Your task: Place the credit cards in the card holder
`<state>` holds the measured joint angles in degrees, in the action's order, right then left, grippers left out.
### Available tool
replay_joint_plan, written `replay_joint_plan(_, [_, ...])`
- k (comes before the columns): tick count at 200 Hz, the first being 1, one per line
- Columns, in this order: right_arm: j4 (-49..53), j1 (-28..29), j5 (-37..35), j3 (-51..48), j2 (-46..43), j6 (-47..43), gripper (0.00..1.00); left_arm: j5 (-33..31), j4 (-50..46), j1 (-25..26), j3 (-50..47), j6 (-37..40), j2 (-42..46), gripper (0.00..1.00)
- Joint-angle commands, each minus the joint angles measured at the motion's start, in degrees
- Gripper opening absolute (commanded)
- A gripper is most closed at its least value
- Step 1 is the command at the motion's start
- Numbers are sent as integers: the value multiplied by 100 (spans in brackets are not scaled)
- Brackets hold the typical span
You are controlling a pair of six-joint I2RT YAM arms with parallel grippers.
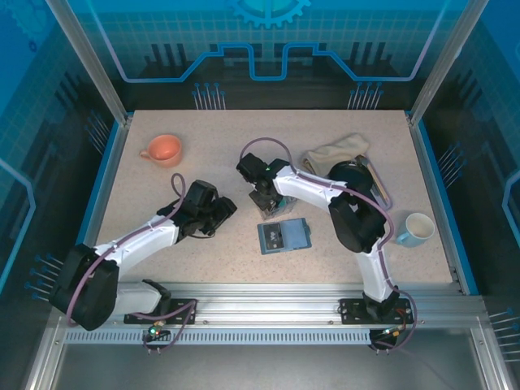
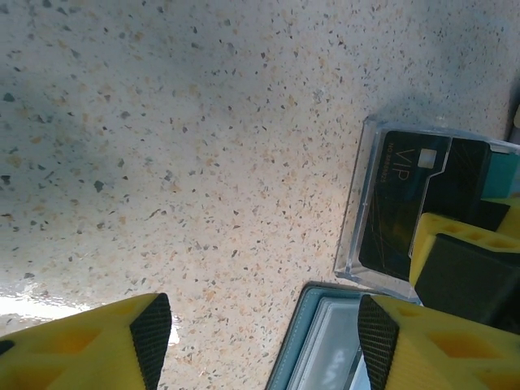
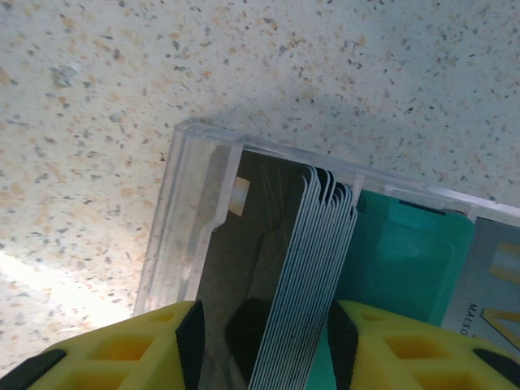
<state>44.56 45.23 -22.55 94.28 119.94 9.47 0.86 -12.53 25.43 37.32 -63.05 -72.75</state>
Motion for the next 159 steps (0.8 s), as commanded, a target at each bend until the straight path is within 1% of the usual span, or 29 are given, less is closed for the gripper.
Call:
replay_joint_plan(1, [186, 160, -588, 139, 181, -111, 48, -150, -135, -57, -82, -59, 138, 66])
replay_joint_plan(43, [196, 161, -714, 153, 45, -148, 45, -121, -117, -56, -87, -67, 134, 66])
replay_joint_plan(83, [182, 157, -783, 115, -113, -235, 39, -88, -109, -60, -80, -65, 112, 66])
replay_joint_plan(159, [188, 159, -934, 56, -152, -244, 37, -51, -78, -56, -76, -58, 61, 66])
